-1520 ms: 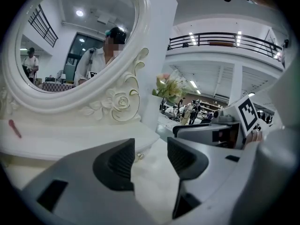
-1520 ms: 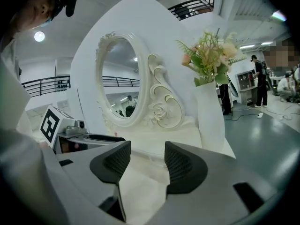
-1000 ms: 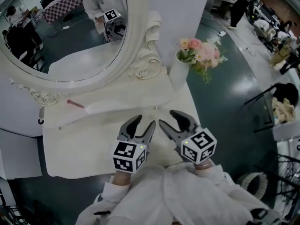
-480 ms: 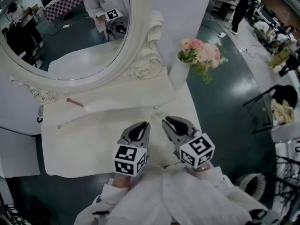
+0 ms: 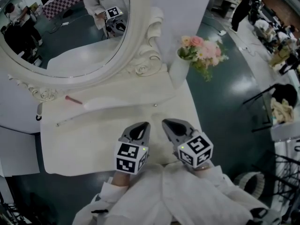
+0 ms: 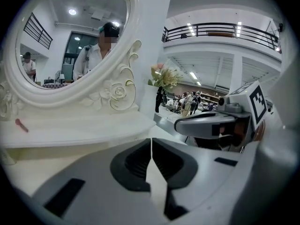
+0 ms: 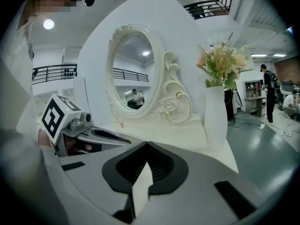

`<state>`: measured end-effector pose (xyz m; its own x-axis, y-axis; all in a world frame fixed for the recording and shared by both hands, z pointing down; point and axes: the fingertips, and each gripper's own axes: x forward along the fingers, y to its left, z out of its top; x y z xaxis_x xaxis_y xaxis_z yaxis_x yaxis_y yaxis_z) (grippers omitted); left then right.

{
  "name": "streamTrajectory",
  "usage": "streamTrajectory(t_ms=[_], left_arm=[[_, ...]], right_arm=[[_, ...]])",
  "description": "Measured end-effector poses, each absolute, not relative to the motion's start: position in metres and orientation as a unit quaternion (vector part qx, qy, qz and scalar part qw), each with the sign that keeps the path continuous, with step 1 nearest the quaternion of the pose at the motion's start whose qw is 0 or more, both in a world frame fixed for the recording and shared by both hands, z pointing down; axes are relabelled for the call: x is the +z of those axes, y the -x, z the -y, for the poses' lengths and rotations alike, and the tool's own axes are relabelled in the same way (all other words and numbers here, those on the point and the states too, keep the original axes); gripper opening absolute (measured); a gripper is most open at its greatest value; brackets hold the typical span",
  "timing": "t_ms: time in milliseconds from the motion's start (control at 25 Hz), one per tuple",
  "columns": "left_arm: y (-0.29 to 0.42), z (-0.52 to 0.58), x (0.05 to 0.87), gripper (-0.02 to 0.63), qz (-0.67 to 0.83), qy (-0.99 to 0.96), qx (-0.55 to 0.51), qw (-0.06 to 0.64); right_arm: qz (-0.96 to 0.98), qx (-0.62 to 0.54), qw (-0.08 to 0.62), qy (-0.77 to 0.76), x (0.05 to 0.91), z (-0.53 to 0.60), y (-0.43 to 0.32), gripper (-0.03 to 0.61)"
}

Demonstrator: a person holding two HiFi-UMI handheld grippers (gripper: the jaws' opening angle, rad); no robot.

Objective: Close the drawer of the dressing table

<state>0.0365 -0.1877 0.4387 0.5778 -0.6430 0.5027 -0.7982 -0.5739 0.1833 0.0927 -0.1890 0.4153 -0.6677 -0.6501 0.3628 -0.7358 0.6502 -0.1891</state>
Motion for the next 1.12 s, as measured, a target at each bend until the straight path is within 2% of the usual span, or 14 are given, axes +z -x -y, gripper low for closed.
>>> streamTrajectory(t_ms=[1120], left_arm=[[-0.0417,0.1862,0.4464,0.008,0.406,-0.865,0.207,0.208]], right_arm=[[0.897,0.178,0.145,-0.377,0.4240,0.1878,-0.0926,0.006]])
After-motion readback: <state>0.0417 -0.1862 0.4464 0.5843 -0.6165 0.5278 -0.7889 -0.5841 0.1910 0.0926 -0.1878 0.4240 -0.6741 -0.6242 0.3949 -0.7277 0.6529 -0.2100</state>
